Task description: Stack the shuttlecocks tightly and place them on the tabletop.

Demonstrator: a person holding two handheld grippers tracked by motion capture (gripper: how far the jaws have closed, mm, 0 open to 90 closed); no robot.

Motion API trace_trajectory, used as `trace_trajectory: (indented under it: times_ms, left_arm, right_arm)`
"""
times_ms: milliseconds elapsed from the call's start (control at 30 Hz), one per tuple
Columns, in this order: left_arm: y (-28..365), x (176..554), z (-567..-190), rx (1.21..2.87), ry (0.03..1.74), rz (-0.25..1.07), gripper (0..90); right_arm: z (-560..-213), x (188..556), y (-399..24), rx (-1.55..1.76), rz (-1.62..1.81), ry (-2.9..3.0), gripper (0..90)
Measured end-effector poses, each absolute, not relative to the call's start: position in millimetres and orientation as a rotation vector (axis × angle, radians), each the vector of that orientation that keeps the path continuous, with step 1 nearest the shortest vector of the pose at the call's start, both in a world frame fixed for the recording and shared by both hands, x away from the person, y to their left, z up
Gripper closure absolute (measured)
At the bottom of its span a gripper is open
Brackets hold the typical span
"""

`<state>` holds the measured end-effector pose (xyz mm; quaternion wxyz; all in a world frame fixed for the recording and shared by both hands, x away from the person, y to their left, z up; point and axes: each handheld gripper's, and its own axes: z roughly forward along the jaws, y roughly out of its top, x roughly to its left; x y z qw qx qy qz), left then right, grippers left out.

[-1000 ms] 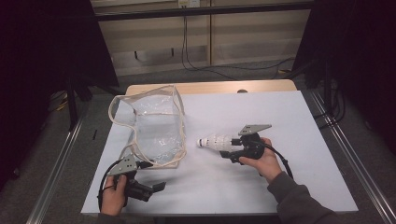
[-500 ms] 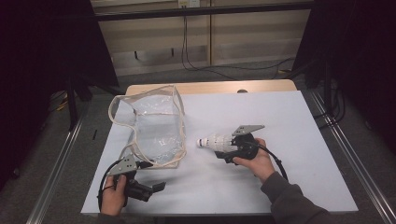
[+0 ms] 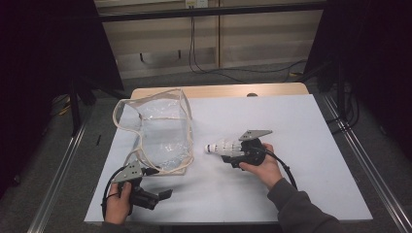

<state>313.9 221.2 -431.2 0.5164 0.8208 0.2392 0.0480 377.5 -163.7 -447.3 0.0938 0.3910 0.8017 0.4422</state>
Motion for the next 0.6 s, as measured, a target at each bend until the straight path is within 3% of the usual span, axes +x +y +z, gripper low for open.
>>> trace_trajectory:
  times_ms: [400, 600]
  left_arm:
    - [221.7, 314.2, -431.2, 1.97, 0.573, 0.111, 3.6]
    - [221.4, 314.3, -431.7, 1.969, 0.576, 0.113, 3.6]
  right_arm:
    - [-451.2, 381.1, -159.5, 1.179, 1.303, 2.361, 51.6]
    - [-453.0, 382.5, -156.4, 1.185, 1.292, 2.352, 53.1]
